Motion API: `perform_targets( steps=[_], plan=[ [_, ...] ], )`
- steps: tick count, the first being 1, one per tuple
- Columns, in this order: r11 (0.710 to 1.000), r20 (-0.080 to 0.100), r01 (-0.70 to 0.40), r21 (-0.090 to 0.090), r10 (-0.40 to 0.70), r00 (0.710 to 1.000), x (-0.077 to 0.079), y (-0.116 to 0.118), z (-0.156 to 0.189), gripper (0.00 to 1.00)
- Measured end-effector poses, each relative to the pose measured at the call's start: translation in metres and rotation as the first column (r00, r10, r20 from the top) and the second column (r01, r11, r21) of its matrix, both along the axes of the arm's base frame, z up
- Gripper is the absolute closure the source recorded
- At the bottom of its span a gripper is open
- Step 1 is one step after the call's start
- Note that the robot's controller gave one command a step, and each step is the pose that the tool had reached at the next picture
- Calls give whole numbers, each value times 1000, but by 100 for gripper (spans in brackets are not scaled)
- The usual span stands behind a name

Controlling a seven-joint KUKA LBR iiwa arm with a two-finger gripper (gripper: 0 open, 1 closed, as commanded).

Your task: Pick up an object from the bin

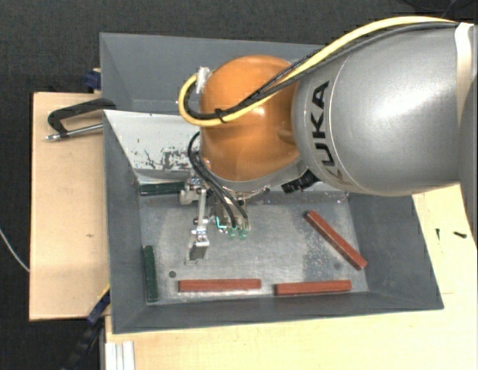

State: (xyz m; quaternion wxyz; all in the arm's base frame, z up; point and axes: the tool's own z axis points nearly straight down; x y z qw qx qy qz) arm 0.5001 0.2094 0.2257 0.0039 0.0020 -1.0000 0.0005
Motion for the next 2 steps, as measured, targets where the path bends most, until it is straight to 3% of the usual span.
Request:
perform_targets(
  steps=[1, 2],
  plan=[
    [1000, 8, 4, 2, -4, 1000, 2, -1, 4, 0],
    [990, 11, -141, 2, 141, 990, -7, -45, -57, 0]
  ],
)
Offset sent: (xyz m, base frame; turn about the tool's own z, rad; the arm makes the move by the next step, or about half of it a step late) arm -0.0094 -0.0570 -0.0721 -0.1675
